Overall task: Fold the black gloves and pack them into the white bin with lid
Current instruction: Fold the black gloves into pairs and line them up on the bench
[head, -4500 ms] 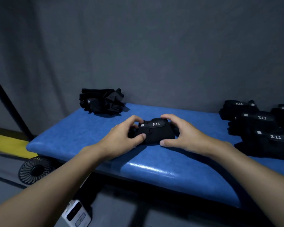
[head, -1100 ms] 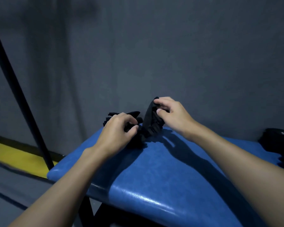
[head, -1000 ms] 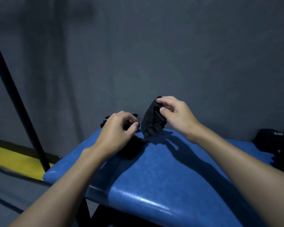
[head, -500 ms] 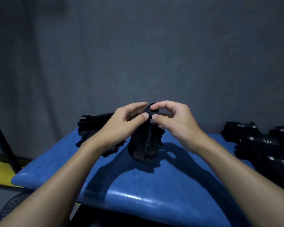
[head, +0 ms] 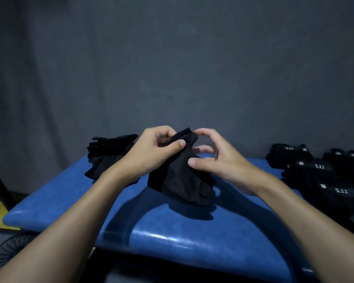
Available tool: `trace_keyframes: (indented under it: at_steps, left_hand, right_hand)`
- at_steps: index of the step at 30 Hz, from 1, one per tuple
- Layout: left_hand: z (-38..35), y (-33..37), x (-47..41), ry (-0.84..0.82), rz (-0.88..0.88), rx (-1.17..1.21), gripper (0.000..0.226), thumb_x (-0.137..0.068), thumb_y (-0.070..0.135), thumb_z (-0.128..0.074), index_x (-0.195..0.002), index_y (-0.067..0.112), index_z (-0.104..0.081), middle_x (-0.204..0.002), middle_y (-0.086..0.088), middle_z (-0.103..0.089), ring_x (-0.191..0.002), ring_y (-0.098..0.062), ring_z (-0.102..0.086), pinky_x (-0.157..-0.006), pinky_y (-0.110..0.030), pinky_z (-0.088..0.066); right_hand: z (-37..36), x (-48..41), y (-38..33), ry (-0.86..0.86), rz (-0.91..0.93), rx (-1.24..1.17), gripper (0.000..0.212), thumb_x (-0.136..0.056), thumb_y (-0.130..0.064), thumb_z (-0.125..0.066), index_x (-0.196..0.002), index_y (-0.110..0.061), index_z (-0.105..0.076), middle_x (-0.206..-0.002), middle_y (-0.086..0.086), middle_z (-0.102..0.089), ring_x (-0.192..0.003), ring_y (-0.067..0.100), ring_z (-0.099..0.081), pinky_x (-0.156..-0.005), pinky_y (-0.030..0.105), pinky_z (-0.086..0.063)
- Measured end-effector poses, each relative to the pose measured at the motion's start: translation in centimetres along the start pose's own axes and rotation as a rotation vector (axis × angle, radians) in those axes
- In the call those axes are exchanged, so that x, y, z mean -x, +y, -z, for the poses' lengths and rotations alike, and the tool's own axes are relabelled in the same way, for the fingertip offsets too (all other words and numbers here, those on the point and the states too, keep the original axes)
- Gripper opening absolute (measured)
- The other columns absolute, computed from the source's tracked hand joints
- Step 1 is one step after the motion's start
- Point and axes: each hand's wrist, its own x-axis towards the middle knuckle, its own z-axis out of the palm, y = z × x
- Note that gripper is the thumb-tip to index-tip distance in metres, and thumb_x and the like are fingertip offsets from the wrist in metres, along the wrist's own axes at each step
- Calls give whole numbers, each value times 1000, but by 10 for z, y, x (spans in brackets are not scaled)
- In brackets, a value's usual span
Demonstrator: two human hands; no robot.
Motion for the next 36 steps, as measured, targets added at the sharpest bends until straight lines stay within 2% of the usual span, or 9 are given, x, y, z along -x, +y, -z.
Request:
trace_keyframes:
  at_steps: [7, 11, 16, 18, 21, 24, 28, 32, 36]
  left_hand:
    - [-5, -4, 0, 95, 59, -118, 40, -87, 29, -75, -77, -4, -55, -76, -26, -68, -63, -17, -58, -61, -31, -45]
    - [-11, -15, 1, 154, 197, -147, 34, -84, 35, -77, -74, 13, -53, -65, -10, -61, -58, -17, -52, -53, -26, -39]
    - [-22, -29, 14, -122, 539, -210, 50, -86, 30, -76, -119, 16, -41, -93, -17, -66, -60, -26, -66, -53, -40, -59]
    - [-20, -22, 17, -215, 552, -261, 63, -86, 32, -76, -130, 24, -32, -105, -16, -63, -59, -25, -68, -61, -41, -62]
    - [-14, -19, 17, -290, 420, -484, 61, -85, 45, -72, -131, 39, -33, -96, -5, -60, -50, -10, -60, -59, -28, -54]
    - [-11, -35, 16, -224, 218, -559, 48, -85, 52, -68, -126, 42, -44, -97, 5, -48, -82, -9, -56, -82, -27, -48]
    - [-6, -47, 15, -252, 60, -564, 39, -87, 44, -70, -121, 45, -52, -133, 15, -41, -127, -7, -43, -105, -30, -39]
    - [-5, -48, 19, -414, 23, -557, 37, -83, 51, -68, -117, 38, -68, -140, 20, -52, -130, 6, -45, -115, -33, -34]
    - [-7, -48, 25, -474, 76, -806, 61, -71, 76, -46, -123, 48, -58, -130, 33, -52, -123, 6, -48, -110, -47, -34]
  right_hand:
    - [12, -1, 7, 109, -81, -55, 49, -83, -1, -73, -122, -20, -50, -96, 12, -67, -79, 22, -69, -76, 37, -57]
    - [20, -8, 18, 212, -141, 5, 54, -78, -12, -81, -121, -20, -50, -106, 13, -66, -79, 21, -68, -72, 35, -56]
    - [27, -10, 44, 193, -261, 222, 54, -73, -10, -84, -119, -17, -55, -114, 11, -59, -85, 17, -58, -78, 27, -50]
    - [27, -9, 52, 169, -259, 425, 48, -78, -7, -80, -119, -17, -57, -120, 7, -55, -82, 13, -55, -76, 24, -47]
    - [29, -10, 57, 166, -205, 533, 36, -83, -15, -76, -115, -18, -59, -121, 2, -53, -78, 8, -54, -75, 27, -46]
    - [30, -9, 51, 117, -140, 584, 28, -83, -30, -77, -102, -17, -63, -98, -2, -60, -67, 5, -50, -65, 22, -44]
    - [19, 1, 38, 4, -139, 548, 28, -80, -38, -77, -92, -17, -63, -80, -1, -55, -59, 10, -50, -57, 25, -49]
    - [12, 6, 34, -26, -149, 640, 47, -64, -66, -73, -93, -31, -62, -89, -10, -60, -70, 7, -61, -72, 28, -53]
    - [4, 14, 35, -186, -206, 933, 68, -72, -73, -63, -127, -35, -52, -123, -15, -56, -120, 10, -48, -108, 41, -33]
